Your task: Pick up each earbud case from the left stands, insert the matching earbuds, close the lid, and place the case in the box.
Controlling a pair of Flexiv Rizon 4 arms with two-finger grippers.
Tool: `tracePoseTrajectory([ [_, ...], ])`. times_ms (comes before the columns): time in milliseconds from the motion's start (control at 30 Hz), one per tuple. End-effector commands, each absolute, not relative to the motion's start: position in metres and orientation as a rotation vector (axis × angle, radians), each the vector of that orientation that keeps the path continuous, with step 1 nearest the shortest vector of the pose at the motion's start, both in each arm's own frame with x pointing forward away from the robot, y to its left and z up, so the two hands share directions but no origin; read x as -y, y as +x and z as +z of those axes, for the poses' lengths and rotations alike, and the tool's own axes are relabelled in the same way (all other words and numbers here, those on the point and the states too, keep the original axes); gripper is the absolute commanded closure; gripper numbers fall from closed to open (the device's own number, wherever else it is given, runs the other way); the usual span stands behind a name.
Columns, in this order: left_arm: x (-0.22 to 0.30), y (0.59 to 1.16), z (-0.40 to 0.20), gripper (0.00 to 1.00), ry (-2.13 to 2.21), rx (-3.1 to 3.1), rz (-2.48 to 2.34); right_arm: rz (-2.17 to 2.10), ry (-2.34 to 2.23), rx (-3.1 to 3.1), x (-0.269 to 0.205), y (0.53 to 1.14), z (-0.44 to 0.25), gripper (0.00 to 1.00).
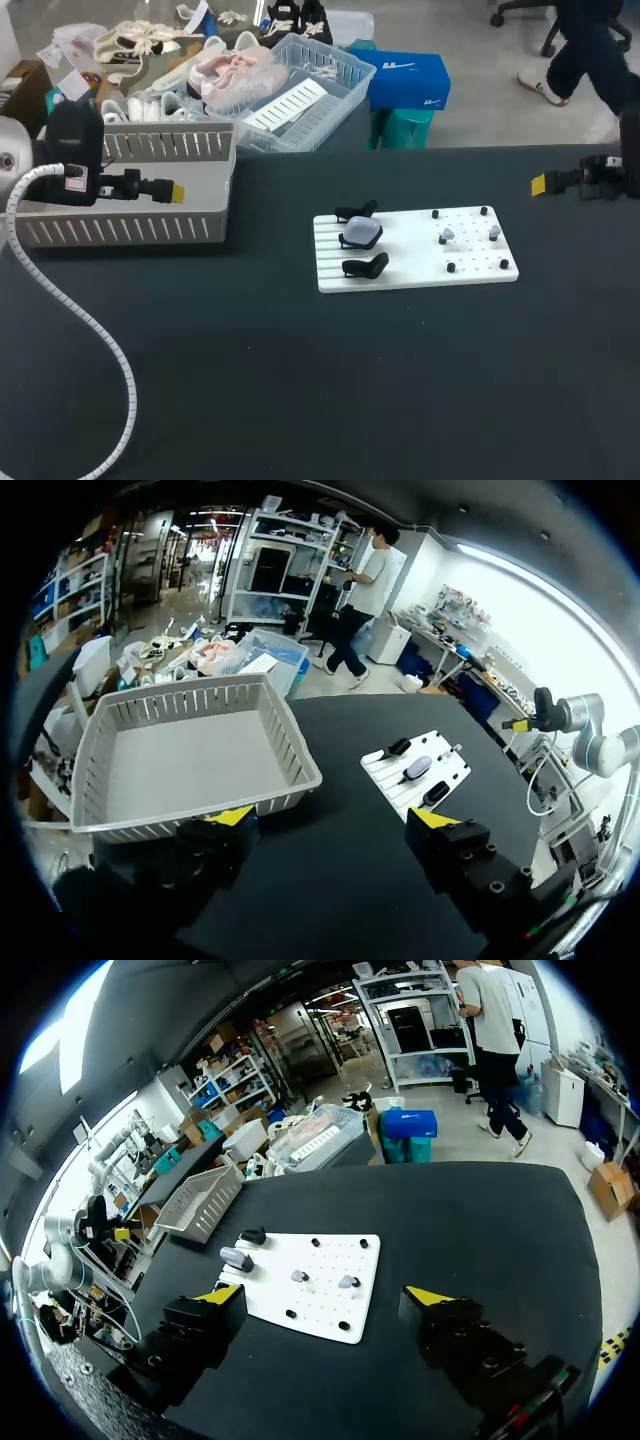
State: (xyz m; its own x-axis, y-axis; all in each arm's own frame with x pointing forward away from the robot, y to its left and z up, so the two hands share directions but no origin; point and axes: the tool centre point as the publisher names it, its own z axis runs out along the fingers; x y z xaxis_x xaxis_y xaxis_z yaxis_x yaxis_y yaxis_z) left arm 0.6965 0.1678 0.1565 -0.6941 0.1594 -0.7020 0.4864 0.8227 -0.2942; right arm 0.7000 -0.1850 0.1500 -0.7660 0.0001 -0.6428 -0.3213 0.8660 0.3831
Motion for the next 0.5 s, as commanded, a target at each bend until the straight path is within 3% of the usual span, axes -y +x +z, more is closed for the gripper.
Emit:
tracePoseTrajectory([
  [33,-0.173,0.686,0.158,0.00,0.684,-2.157,-0.777,0.636,-0.231,-2.374,0.185,0.700,0.150,0.00],
  [500,-0.128,0.656,0.165,0.00,1.145,-1.894,-0.769,0.636,-0.231,-2.374,0.185,0.700,0.150,0.00],
])
